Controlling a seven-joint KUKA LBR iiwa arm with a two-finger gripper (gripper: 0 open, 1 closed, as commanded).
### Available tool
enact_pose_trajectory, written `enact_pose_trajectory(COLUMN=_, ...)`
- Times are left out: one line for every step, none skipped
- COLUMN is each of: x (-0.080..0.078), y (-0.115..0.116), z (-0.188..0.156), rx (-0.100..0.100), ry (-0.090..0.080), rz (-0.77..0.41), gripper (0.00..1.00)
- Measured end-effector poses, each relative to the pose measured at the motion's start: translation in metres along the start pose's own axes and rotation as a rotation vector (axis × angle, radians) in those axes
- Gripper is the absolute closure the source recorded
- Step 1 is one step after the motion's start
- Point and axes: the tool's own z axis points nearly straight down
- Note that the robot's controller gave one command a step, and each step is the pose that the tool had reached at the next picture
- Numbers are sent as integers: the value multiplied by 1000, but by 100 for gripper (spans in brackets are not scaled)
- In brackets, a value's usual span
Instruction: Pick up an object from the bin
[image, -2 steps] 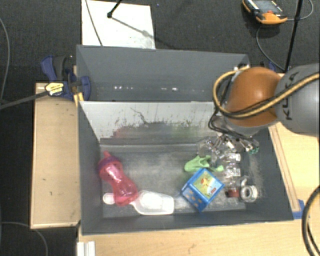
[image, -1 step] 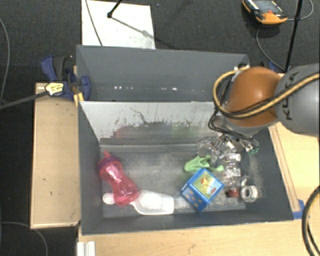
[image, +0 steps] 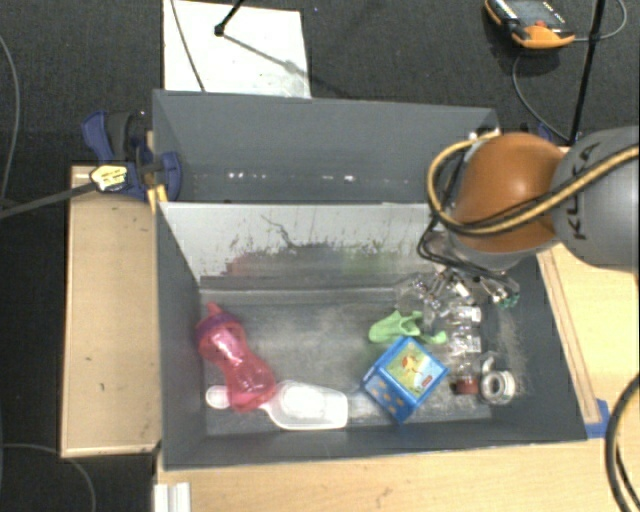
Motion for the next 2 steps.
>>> enact_pose_trajectory(x=0, y=0, z=-13, rx=-1, ry=2, rz=1, gripper=100)
enact_pose_trajectory(x=-1, y=0, z=-26, rx=2, ry=-1, rz=2, gripper=100)
